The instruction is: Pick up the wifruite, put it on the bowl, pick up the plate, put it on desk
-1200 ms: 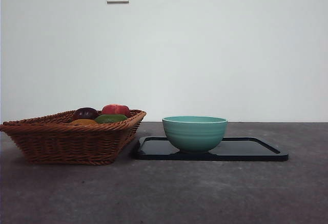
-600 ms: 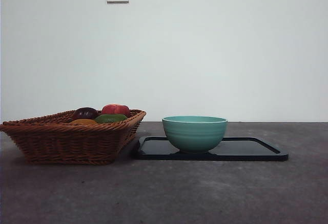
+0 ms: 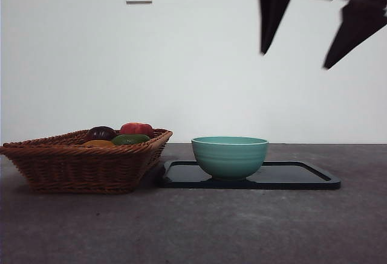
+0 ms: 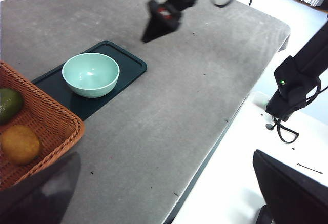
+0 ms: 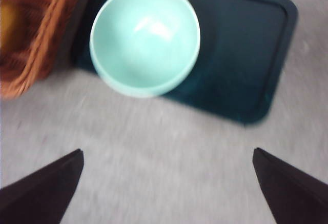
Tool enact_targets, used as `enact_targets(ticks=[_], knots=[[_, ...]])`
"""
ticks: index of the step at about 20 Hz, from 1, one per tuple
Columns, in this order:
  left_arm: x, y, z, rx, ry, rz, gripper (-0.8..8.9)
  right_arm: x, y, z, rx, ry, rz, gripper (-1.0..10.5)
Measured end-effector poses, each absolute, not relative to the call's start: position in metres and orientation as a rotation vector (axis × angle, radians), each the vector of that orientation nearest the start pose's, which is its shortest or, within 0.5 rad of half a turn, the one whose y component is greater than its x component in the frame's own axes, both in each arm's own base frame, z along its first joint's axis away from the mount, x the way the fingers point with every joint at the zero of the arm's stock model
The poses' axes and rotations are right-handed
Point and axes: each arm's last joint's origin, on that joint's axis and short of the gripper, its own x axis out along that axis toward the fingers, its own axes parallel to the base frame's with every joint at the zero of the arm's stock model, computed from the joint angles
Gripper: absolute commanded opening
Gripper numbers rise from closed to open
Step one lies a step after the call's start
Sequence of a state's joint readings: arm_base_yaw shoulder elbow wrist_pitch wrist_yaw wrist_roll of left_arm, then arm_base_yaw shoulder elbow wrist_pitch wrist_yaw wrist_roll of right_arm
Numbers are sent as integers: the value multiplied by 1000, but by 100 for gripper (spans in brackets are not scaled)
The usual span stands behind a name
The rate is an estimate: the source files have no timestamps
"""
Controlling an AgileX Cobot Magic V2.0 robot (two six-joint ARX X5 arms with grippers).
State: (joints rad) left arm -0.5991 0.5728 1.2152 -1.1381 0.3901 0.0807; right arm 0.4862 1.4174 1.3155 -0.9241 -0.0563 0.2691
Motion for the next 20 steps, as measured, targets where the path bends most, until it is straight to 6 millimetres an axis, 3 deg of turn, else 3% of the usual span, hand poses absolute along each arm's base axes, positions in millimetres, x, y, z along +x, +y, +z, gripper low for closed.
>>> enact_targets(ticks=[6, 10, 15, 20], knots=[[28, -32, 396, 126, 475, -989, 602, 321, 149, 290, 22, 1160, 301, 589], [28, -32, 396, 126, 475, -989, 602, 358, 146, 255, 73, 1261, 314, 589], [28, -32, 396, 126, 475, -989, 602, 378, 136, 226, 94, 1308, 274, 587], [28, -32, 396, 126, 475, -989, 602, 391, 132, 205, 141, 1335, 295, 382]])
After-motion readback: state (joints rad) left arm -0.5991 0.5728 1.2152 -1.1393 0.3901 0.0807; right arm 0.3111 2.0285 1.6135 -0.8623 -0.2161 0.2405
